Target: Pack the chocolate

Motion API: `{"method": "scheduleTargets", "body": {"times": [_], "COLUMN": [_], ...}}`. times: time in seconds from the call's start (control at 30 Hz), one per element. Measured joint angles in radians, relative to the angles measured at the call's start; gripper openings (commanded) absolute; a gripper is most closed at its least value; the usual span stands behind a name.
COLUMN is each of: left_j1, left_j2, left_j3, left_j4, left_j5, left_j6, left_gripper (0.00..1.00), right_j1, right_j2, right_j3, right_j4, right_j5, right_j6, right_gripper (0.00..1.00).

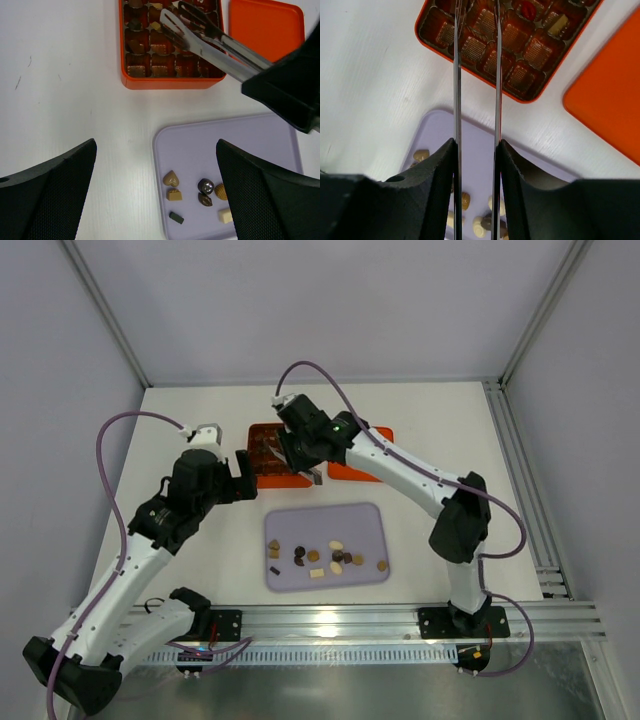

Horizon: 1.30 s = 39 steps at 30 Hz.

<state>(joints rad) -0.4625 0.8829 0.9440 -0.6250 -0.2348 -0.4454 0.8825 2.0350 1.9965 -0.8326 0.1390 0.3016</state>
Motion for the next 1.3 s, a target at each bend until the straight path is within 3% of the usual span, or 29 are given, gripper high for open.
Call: {"method": "scheduleTargets", "body": {"times": [0.27, 0.47, 0.8, 1.3], "left_j1": [0.0, 0.0, 0.0, 0.0], "left_j2": [-0.002, -0.002, -0.002, 0.005], "left_j3": [0.0, 0.0, 0.0, 0.0], "left_j4": [0.0, 0.0, 0.0, 0.001], "left_j5": [0.0, 0.0, 0.001, 0.001], "left_j6": [0.0, 0.0, 0.0, 0.0], "left_gripper": [1.0, 1.0, 1.0, 1.0], "right_j1": [0.004, 0.039, 0.14, 0.224], "right_j2": [-0.364, -0.56, -0.642, -0.631], "right_j3": [-0.276, -0.48, -0.622, -0.653], "right_j4": [-0.072, -0.217, -0.388, -0.418], "right_j5": [0.008, 0.007, -0.041, -0.073], "right_j6": [0.021, 0.038, 0.08, 0.102], "right_gripper": [0.41, 0.41, 0.41, 0.42]}}
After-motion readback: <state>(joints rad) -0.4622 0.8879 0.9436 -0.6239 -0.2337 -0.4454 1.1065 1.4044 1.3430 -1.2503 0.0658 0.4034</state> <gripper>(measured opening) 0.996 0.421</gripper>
